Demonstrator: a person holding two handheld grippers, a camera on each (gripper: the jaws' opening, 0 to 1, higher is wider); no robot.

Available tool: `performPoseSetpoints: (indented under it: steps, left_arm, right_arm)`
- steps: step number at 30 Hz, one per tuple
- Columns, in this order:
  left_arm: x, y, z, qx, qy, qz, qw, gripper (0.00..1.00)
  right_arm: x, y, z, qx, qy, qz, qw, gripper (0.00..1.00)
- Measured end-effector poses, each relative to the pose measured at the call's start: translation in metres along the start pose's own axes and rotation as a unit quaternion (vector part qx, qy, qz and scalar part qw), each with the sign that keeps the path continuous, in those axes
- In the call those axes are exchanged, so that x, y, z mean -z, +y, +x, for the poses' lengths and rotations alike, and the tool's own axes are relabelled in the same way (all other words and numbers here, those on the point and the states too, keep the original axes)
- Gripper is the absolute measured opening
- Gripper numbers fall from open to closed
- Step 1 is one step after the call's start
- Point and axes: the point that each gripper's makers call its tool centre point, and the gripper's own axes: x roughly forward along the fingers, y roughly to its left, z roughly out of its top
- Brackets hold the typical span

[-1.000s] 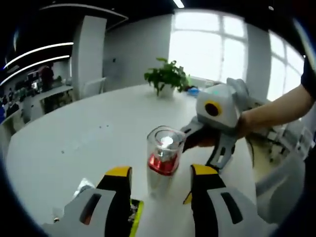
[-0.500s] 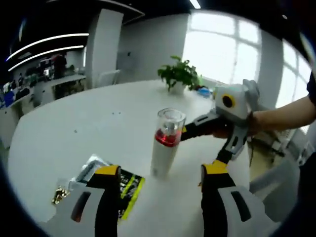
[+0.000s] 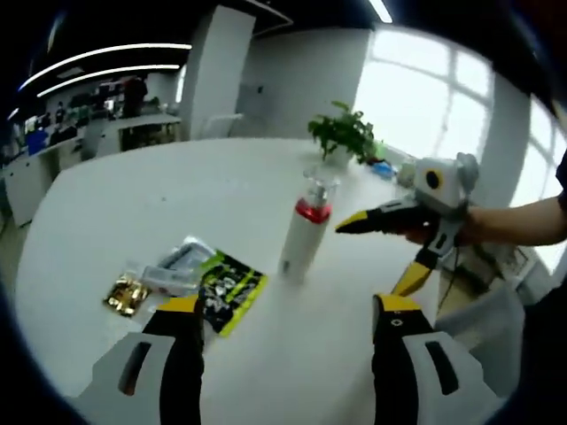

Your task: Arrange the skincare products in the storage area until every visible bottle or jar stands upright without overlapping.

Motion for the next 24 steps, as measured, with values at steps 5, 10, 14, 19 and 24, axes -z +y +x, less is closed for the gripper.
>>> performPoseSetpoints:
  steps: [5,10,14,19,24]
  left_arm:
    - [0.013,0.003,-0.02,-0.014,0.0,-0.015,0.9998,0.72]
    - [0.023,0.003,-0.036,-0.026,-0.005,-0.03,0.9992,0.74]
    - [0.032,0.004,-0.046,-0.033,-0.005,-0.036,0.9988,0.76]
    - [0.046,0.005,-0.063,-0.046,-0.003,-0.046,0.9979,0.79]
    - [0.059,0.004,-0.079,-0.059,-0.006,-0.063,0.9962,0.82]
  right_arm:
    - [0.002,0.012,-0.009,0.006,-0.005,0.014,0.9999,0.81]
    - [0.009,0.026,-0.017,0.011,-0.005,0.025,0.9996,0.83]
    - [0.013,0.033,-0.023,0.016,-0.005,0.035,0.9992,0.87]
    - [0.018,0.04,-0.031,0.022,-0.004,0.041,0.9989,0.89]
    - [0.025,0.049,-0.04,0.03,-0.01,0.059,0.9977,0.93]
